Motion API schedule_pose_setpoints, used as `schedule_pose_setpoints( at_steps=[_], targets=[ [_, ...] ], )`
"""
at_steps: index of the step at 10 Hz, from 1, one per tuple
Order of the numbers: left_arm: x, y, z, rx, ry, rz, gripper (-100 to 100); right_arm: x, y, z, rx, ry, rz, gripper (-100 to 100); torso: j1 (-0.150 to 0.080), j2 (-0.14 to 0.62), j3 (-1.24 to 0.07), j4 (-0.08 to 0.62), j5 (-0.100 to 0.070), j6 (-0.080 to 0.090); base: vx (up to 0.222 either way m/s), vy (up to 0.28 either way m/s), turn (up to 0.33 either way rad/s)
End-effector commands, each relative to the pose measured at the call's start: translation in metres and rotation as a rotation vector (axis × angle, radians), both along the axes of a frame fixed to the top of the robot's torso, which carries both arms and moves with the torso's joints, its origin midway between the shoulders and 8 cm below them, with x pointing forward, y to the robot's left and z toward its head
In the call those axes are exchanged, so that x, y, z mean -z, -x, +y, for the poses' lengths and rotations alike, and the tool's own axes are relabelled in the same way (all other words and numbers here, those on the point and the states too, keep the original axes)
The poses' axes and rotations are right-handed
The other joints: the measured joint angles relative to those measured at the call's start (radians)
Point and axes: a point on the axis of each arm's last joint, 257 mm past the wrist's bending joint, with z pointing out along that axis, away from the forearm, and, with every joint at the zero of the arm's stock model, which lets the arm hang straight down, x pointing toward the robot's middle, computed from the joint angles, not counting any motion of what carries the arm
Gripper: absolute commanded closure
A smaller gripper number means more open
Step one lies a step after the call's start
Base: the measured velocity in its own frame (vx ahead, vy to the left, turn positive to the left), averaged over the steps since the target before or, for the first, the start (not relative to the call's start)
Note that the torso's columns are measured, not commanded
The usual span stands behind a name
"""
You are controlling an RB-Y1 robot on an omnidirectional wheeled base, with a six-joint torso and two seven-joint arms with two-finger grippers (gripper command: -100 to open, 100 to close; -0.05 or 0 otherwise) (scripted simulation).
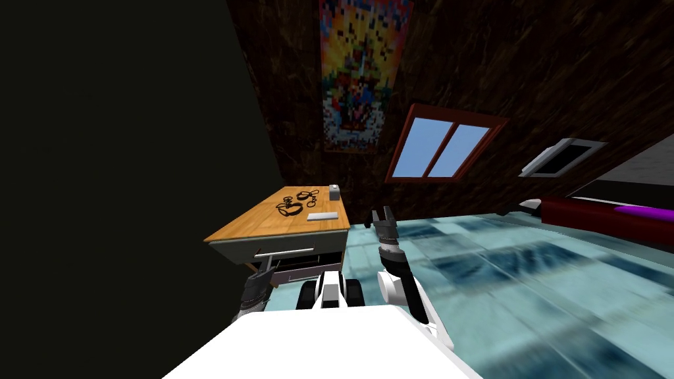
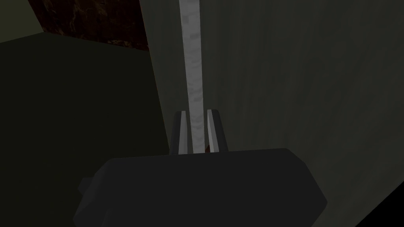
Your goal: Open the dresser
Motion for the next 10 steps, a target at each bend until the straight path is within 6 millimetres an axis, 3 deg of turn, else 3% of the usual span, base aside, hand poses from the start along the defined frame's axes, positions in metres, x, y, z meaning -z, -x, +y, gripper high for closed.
schedule_pose_setpoints(
  at_steps=[1,5,6,10],
  targets=[
    [-0.009,0.002,0.009,0.003,-0.002,-0.006,100,0.0,0.0,0.0,0.0,0.0,0.0,0,0.0,0.0,0.0,0.001,-0.001,0.0,-0.087,-0.049,0.016],
    [-0.018,0.005,0.019,0.009,-0.003,-0.008,100,0.0,0.0,0.0,0.0,0.0,0.0,0,-0.003,0.001,-0.002,0.004,-0.006,-0.001,-0.066,-0.037,0.016],
    [-0.007,0.005,0.016,0.007,0.004,0.022,100,0.0,0.0,0.0,0.0,0.0,0.0,0,-0.004,0.004,0.0,0.005,-0.006,-0.001,-0.034,-0.023,0.017],
    [-0.022,0.029,0.014,0.025,-0.003,-0.022,100,0.0,0.0,0.0,0.0,0.0,0.0,0,-0.004,0.005,0.001,0.005,-0.006,0.001,-0.175,-0.018,0.036]
  ],
)
